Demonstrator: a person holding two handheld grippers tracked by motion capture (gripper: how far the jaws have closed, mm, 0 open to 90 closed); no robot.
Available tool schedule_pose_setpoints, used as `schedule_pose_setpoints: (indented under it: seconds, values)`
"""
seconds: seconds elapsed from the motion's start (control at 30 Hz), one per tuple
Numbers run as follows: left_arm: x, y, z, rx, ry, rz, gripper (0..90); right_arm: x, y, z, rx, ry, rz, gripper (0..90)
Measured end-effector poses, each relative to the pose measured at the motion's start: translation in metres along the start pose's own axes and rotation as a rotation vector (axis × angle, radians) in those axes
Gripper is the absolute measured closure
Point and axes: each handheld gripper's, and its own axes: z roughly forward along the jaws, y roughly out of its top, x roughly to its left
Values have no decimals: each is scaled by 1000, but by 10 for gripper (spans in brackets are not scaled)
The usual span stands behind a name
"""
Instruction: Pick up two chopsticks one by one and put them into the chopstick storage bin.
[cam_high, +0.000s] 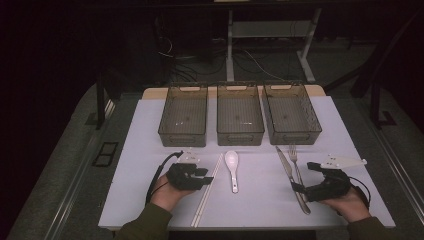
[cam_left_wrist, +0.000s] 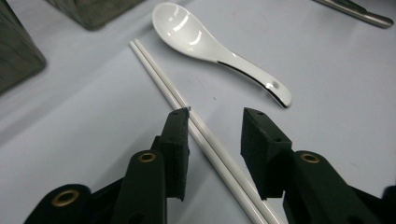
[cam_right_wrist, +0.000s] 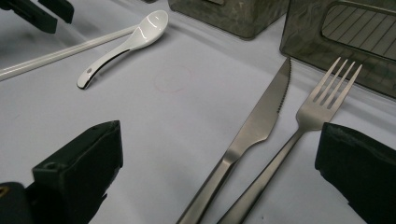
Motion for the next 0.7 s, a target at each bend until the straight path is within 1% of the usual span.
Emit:
schedule_pose_setpoints:
  seconds: [0.07,0.13,0.2,0.27,0.3,0.43,0.53,0.6,0.7]
  values:
    - [-4,-4,-1,-4,4,-6,624,0,0,0,0,0,0,8]
    - [-8,-7,-1,4,9,-3,638,0,0,0,0,-1,0,8]
    - [-10,-8,-1,16,11,11,653,0,0,0,0,-2,0,8]
    - [-12,-10,1,27,9,4,663,0,0,0,1,-2,-2,8]
    - [-12,-10,2,29,7,5,665,0,0,0,1,-3,-2,8]
    - [-11,-11,6,62,15,12,681,0,0,0,2,-3,-3,8]
    - [-10,-12,5,65,18,4,689,0,0,0,3,-4,-4,8]
    - [-9,-12,6,65,14,3,694,0,0,0,2,-3,-4,8]
    - [-10,-13,7,78,8,4,699,0,0,0,3,-3,-5,8]
